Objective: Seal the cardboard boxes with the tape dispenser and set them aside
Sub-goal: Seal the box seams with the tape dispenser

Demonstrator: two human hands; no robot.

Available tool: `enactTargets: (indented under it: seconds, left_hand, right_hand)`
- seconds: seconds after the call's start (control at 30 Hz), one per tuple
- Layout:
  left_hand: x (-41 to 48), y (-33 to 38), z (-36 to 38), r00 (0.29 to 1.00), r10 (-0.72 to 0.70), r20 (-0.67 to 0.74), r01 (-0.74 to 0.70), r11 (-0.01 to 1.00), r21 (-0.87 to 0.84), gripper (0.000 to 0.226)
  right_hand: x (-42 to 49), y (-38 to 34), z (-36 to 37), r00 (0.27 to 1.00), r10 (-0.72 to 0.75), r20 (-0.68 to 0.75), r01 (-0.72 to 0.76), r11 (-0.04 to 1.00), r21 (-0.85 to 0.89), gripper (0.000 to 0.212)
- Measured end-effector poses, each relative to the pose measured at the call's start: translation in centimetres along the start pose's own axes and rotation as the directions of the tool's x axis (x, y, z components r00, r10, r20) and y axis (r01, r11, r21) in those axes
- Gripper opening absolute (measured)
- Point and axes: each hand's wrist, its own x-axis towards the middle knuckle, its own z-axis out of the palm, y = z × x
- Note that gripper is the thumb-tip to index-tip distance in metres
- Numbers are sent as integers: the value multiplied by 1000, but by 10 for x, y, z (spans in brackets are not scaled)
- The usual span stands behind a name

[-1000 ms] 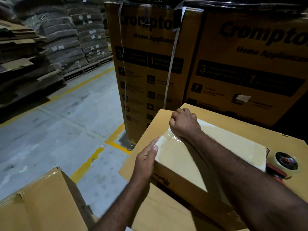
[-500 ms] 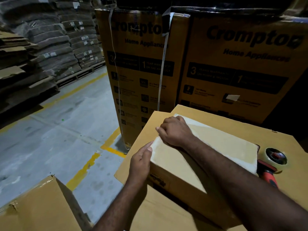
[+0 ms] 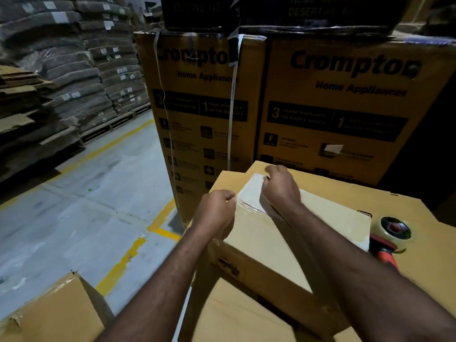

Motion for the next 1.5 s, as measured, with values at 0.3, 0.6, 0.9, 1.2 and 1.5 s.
enactTargets:
  seconds: [0.3, 0.6, 0.9, 1.2, 1.5]
  left_hand:
    - [70, 34, 51, 996, 83, 19, -83, 996, 12, 17]
    - [109, 52, 53, 970, -48, 237, 42, 999, 28, 34]
    - [101, 44, 64, 982, 45, 186, -48, 999, 13, 42]
    - [92, 108, 89, 932, 188, 309, -336, 767, 546, 46]
    - [4, 171, 175, 597, 461, 657, -720, 668, 186, 52]
  right_hand:
    - [-24, 81, -29, 997, 40, 65, -40, 999, -8, 22]
    - [-32, 83, -31, 995, 23, 95, -29, 997, 66, 27]
    - [-50, 97, -60, 998, 58, 11, -56, 990, -126, 27]
    - [-116, 158, -116, 818, 517, -253, -482, 856, 190, 25]
    - [-154, 134, -98, 758, 650, 53, -557, 603, 571, 29]
